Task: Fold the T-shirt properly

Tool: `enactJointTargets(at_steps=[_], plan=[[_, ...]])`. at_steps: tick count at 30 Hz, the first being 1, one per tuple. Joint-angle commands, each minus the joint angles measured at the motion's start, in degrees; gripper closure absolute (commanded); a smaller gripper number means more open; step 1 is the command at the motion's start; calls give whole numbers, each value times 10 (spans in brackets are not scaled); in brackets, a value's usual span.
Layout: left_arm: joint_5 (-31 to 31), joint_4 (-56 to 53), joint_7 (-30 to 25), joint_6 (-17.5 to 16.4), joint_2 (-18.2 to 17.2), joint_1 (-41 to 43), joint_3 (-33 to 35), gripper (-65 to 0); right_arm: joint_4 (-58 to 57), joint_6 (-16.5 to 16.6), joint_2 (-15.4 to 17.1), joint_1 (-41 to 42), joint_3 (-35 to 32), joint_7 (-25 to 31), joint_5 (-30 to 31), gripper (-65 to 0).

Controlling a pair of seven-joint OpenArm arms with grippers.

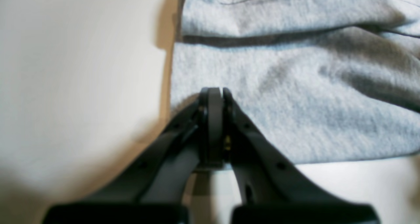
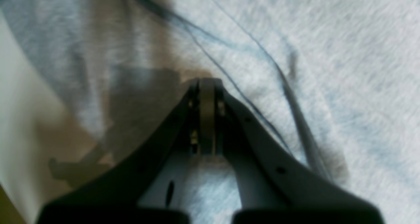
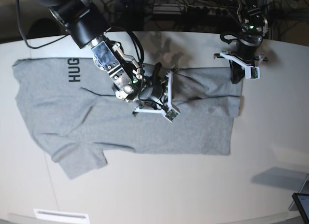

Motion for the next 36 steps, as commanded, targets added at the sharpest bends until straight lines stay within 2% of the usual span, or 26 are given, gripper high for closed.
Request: enactJointTargets(at_steps=[1, 18, 23, 30, 36], plan=[[21, -3, 43, 10, -3, 8, -2, 0, 2, 2, -5, 19, 1, 14, 3, 0], [21, -7, 43, 10, -4, 8, -2, 0, -30, 2, -2, 63, 1, 17, 3, 0], [21, -7, 43, 10, -4, 8, -2, 0, -19, 2, -3, 46, 2, -20, 3, 0], [21, -7, 43, 10, -3, 8, -2, 0, 87, -2, -4, 24, 2, -85, 3, 0], [21, -7, 43, 10, -3, 8, -2, 0, 85, -2, -5, 8, 2, -73, 3, 0]])
